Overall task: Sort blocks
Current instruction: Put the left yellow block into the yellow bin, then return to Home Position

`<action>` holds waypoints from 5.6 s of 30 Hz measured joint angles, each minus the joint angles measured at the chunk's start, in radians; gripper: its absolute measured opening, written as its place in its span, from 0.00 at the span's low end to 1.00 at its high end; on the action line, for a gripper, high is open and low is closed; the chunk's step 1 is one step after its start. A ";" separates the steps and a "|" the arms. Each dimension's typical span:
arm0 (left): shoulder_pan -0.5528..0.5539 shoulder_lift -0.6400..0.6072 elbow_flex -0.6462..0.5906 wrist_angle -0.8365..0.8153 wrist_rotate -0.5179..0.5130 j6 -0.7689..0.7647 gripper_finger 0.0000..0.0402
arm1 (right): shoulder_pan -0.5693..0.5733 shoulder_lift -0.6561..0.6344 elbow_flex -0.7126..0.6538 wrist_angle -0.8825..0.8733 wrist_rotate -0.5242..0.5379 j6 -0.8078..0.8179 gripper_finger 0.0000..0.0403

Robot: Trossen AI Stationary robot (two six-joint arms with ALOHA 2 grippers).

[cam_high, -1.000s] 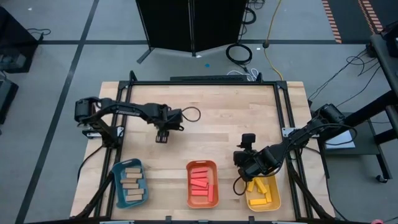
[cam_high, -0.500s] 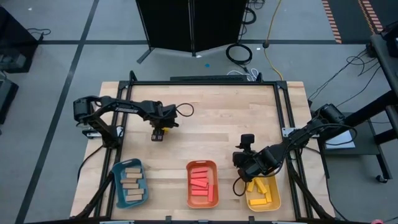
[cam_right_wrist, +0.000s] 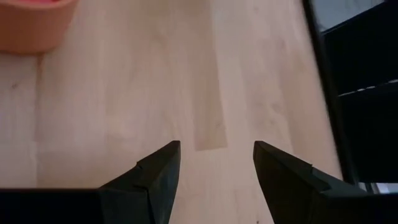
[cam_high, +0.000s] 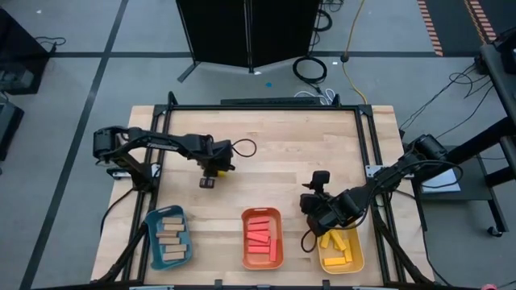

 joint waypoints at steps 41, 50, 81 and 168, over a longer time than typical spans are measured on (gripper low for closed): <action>-0.378 0.819 0.839 1.352 0.190 -0.187 0.17 | -0.033 -0.602 0.096 -0.093 0.185 0.134 0.49; -0.426 1.006 1.118 1.161 0.138 -0.161 0.17 | -0.034 -0.602 0.096 -0.094 0.185 0.134 0.49; -0.425 0.935 1.116 0.986 0.113 -0.087 0.63 | -0.034 -0.602 0.095 -0.090 0.116 0.072 0.49; -0.159 -1.526 -0.785 0.749 -0.110 -0.518 0.59 | -0.405 -1.509 -0.927 0.739 -0.809 -0.198 0.49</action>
